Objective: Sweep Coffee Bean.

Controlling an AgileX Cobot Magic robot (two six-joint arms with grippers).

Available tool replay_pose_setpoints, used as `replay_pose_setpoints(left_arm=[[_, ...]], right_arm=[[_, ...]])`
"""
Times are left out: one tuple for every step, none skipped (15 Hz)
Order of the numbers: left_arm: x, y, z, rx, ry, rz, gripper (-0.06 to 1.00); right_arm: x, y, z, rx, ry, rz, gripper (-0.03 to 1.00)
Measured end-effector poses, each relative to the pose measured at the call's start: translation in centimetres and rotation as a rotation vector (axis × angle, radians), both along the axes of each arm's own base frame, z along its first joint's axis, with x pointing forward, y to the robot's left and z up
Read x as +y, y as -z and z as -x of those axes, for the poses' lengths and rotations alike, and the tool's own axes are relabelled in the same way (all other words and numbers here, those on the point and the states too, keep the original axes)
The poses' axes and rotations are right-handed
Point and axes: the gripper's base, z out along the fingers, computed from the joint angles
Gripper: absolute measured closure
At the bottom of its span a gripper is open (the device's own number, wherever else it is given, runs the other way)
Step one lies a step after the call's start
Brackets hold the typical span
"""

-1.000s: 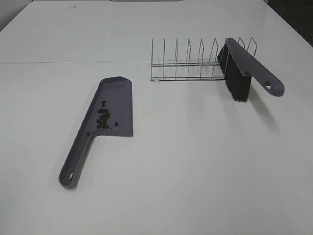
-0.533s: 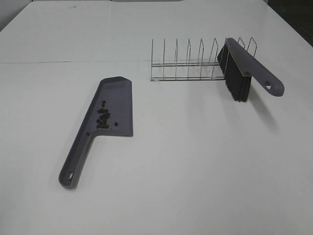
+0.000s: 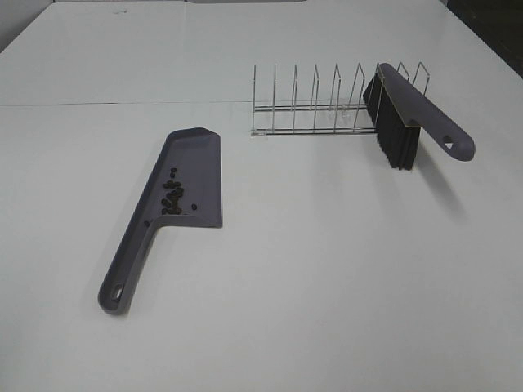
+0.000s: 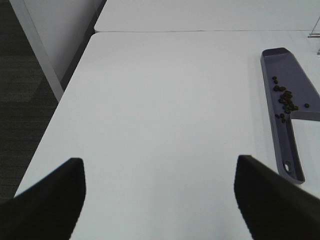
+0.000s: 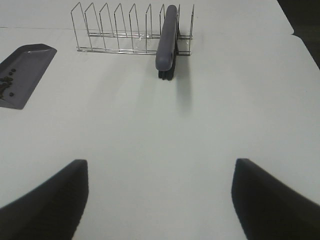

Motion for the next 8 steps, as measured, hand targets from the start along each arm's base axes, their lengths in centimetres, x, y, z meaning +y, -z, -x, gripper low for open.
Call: replay_pose_setpoints(left_arm=[[0.0,0.0,0.0,0.000,0.000,0.000,0.20],[0.0,0.0,0.0,0.000,0.001,0.001,0.20],[-0.1,0.0,0.0,0.000,0.009,0.004,0.20],[-0.3,0.0,0.0,0.001,0.030,0.003,0.20],[-0.4,0.0,0.0,0.001,0.047,0.008,0.20],[-0.9,0.0,0.0,0.000,0.111,0.000,0.20],[-1.0,0.0,0.0,-0.001,0.128,-0.005,0.20],[-1.1,0.0,0.0,-0.002,0.135,-0.010,0.20]], right_arm=[[0.0,0.0,0.0,0.000,0.000,0.000,0.30],[0.0,0.0,0.0,0.000,0.000,0.000,0.30],[0.0,0.0,0.0,0.000,0.000,0.000,0.30],[0.0,0.0,0.0,0.000,0.000,0.000,0.30],[0.0,0.0,0.0,0.000,0.000,0.000,0.30],[0.0,0.0,0.0,0.000,0.000,0.000,0.30],[0.0,0.0,0.0,0.000,0.000,0.000,0.30],[0.0,0.0,0.0,0.000,0.000,0.000,0.30]])
